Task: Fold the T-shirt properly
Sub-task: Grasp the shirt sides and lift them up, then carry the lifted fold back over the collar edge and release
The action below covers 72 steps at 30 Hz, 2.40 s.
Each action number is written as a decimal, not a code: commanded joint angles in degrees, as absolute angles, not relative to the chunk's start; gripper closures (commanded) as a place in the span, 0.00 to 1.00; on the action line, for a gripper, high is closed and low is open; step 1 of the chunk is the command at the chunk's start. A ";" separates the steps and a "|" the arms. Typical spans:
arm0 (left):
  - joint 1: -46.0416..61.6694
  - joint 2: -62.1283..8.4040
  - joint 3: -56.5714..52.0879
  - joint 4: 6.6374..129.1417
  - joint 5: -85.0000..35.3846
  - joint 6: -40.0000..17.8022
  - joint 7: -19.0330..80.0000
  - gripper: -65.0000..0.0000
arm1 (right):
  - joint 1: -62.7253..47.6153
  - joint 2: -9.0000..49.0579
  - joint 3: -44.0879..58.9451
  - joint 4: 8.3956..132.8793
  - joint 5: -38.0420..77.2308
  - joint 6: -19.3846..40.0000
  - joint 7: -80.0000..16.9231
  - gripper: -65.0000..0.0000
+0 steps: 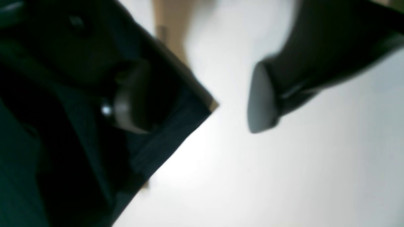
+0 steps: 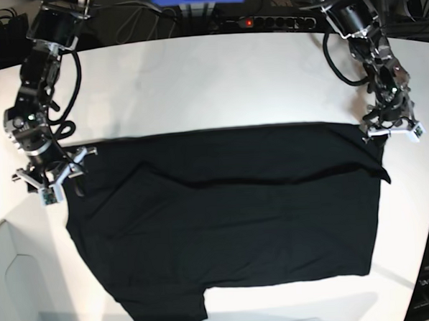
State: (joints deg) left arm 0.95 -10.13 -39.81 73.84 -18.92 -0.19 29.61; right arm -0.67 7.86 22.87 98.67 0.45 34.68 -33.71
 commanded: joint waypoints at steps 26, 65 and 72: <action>-0.04 -10.77 -40.22 72.22 -19.30 -0.31 30.20 1.00 | -3.30 11.91 27.74 78.29 0.92 34.77 -32.13 0.56; -0.13 -8.22 -42.24 101.76 -19.21 0.13 41.45 1.00 | 3.12 16.48 26.95 109.76 0.84 34.77 -48.75 1.00; 5.49 -8.22 -42.33 101.32 -19.21 -0.13 41.01 1.00 | -6.20 16.22 26.95 109.85 0.92 34.77 -49.63 1.00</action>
State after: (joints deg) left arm 6.04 -7.29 -41.95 100.38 -19.62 -0.23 43.09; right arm -6.96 15.16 26.46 108.86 1.37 35.18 -50.89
